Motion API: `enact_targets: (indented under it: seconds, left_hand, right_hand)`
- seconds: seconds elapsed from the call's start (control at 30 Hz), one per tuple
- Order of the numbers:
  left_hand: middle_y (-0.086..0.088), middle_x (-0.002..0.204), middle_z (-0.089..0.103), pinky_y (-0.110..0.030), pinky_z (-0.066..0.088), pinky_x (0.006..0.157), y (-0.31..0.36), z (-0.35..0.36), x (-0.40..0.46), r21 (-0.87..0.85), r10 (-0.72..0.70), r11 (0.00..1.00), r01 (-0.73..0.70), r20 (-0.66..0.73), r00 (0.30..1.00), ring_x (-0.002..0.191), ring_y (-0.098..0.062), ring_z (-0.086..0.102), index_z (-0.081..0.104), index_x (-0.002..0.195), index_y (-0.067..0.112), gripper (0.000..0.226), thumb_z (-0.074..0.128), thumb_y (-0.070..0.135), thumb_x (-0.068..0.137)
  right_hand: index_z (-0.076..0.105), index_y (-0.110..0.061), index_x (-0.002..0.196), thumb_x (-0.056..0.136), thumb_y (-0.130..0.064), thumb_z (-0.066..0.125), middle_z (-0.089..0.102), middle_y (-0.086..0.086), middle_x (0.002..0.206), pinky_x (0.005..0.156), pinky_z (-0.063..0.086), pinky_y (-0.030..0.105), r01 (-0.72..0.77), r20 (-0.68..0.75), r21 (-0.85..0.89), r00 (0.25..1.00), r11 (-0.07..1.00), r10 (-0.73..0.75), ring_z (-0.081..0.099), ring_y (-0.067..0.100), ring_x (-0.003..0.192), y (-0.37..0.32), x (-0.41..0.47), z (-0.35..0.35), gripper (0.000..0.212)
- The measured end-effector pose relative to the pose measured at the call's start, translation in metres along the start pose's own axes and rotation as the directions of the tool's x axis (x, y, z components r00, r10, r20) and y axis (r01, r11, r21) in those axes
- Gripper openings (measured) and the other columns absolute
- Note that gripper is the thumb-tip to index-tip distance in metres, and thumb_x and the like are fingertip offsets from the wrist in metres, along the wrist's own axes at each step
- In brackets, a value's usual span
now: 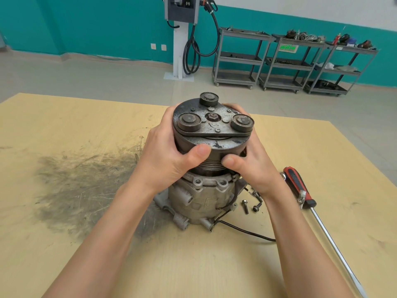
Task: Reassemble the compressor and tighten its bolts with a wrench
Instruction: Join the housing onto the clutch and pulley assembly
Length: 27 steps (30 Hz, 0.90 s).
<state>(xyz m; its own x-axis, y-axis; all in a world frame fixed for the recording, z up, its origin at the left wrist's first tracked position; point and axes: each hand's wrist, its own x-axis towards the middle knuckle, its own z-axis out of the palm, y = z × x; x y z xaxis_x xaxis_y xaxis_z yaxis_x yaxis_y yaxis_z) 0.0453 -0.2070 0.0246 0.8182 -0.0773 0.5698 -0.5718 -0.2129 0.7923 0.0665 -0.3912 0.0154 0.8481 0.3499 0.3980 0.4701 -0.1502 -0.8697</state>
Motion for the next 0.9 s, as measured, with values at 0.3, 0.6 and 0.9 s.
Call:
enact_targets:
  seconds: [0.3,0.6,0.9]
  left_hand:
    - [0.023,0.105,0.068,-0.019,0.047,0.087,-0.0006,0.0000,-0.0006,-0.014,-0.019,1.000,0.019,0.005,1.000,0.104,0.002,0.063,0.048,0.121,0.026,0.092,0.055,0.091,0.056]
    - [0.029,0.102,0.066,-0.014,0.046,0.085,0.0013,0.0011,-0.0026,0.002,-0.022,1.000,0.022,-0.015,1.000,0.102,0.006,0.062,0.046,0.117,0.033,0.084,0.054,0.091,0.057]
    - [0.026,0.103,0.066,-0.013,0.045,0.084,-0.0014,0.0000,-0.0023,0.000,0.004,1.000,-0.004,-0.001,1.000,0.102,0.006,0.062,0.047,0.118,0.034,0.085,0.052,0.093,0.056]
  right_hand:
    - [0.021,0.000,0.147,0.063,-0.074,0.073,0.051,0.013,0.142,0.110,0.035,0.058,0.016,0.000,0.005,1.000,1.000,-0.016,0.049,0.029,0.133,-0.0027,0.0012,0.0003,0.123]
    - [0.023,0.003,0.145,0.068,-0.073,0.070,0.053,0.003,0.138,0.108,0.040,0.038,-0.010,0.021,0.029,1.000,1.000,0.009,0.050,0.021,0.131,-0.0037,0.0032,0.0001,0.117]
    - [0.022,0.003,0.146,0.067,-0.072,0.072,0.051,0.015,0.141,0.110,0.036,0.056,-0.006,0.008,0.007,1.000,1.000,0.006,0.049,0.030,0.132,-0.0029,0.0013,0.0015,0.119]
